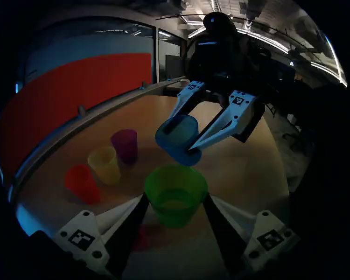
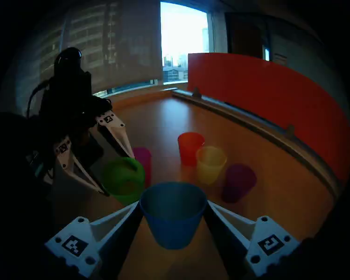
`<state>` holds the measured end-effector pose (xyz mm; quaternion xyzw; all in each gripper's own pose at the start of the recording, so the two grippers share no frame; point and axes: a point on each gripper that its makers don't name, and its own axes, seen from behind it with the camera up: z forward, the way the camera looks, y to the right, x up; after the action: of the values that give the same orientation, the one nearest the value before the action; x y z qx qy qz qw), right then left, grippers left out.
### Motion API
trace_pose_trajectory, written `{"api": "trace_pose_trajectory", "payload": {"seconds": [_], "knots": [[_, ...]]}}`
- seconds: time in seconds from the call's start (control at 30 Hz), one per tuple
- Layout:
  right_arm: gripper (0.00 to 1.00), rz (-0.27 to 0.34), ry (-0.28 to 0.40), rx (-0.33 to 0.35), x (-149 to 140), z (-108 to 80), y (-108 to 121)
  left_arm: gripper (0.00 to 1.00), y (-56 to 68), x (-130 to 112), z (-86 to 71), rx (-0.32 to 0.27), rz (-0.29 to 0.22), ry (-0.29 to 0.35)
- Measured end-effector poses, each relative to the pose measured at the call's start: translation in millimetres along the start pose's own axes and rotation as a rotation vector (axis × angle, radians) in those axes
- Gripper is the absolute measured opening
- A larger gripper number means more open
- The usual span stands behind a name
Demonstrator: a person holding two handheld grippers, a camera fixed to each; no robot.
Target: Pour water
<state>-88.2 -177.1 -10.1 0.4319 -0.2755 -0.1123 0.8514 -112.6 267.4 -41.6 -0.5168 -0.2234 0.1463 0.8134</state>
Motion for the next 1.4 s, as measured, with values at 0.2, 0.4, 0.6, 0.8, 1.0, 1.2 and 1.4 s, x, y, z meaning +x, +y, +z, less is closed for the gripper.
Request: {"api": "trace_pose_trajectory", "payload": {"seconds": [0.2, 0.4, 0.6, 0.8, 1.0, 1.2, 1.4], "knots": [[0.91, 0.000, -0.031, 0.003, -11, 5.8, 0, 0.84, 2.1, -7, 4.2, -0.004, 0.015, -0.034], [0.91, -0.005, -0.061, 0.009, -22, 11.0, -3, 0.84, 5.0, -12, 9.2, -0.010, 0.017, -0.057], [0.91, -0.009, -0.082, 0.006, -29, 13.7, -3, 0.84, 6.3, -18, 13.8, -0.015, 0.015, -0.077], [0.91, -0.007, -0.087, 0.000, -32, 15.5, 0, 0.84, 9.0, -23, 17.5, -0.025, 0.020, -0.091], [0.91, -0.003, -0.088, -0.008, -34, 17.1, 4, 0.83, 8.0, -29, 20.7, -0.025, 0.024, -0.103], [0.91, 0.000, -0.089, -0.013, -34, 18.1, 6, 0.84, 8.9, -35, 23.3, -0.032, 0.012, -0.105], [0.91, -0.004, -0.089, -0.018, -33, 18.4, 7, 0.84, 10.9, -39, 24.2, -0.039, 0.017, -0.108]]}}
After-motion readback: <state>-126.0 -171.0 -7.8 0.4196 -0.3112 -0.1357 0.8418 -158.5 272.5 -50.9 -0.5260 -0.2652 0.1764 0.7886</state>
